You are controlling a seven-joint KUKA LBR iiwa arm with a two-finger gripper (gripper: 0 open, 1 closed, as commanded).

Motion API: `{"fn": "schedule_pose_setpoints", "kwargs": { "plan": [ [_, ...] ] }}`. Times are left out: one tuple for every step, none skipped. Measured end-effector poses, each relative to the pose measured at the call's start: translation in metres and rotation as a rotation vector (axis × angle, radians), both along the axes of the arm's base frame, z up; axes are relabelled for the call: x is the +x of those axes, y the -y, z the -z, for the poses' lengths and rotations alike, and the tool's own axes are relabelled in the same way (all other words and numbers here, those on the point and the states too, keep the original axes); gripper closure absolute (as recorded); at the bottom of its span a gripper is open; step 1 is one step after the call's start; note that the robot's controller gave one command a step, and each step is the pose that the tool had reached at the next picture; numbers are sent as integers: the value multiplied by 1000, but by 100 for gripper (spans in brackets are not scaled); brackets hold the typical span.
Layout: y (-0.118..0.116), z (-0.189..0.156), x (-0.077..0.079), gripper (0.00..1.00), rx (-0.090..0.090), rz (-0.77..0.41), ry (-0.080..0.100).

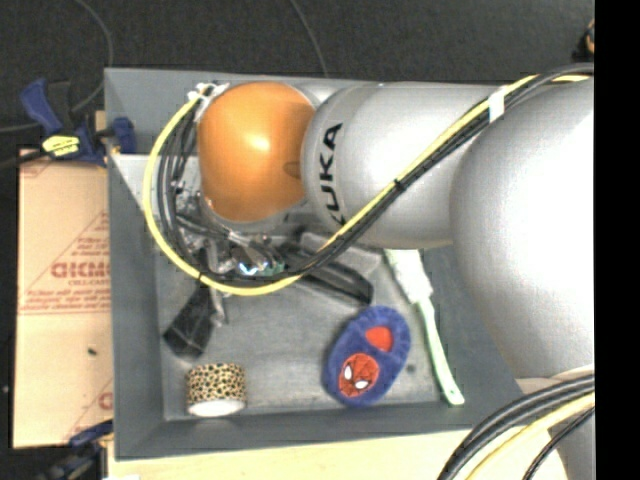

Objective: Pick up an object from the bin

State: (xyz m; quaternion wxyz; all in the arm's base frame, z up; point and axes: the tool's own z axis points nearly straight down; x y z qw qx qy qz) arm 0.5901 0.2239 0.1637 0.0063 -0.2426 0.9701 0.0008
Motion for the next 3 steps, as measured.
{"fn": "schedule_pose_setpoints", "kwargs": {
  "plan": [
    [5,51,-3,0,-2,243,-12],
    [18,93,3,0,-6,-427,3],
    [23,94,17,100,-6,162,-11]
  ]
}}
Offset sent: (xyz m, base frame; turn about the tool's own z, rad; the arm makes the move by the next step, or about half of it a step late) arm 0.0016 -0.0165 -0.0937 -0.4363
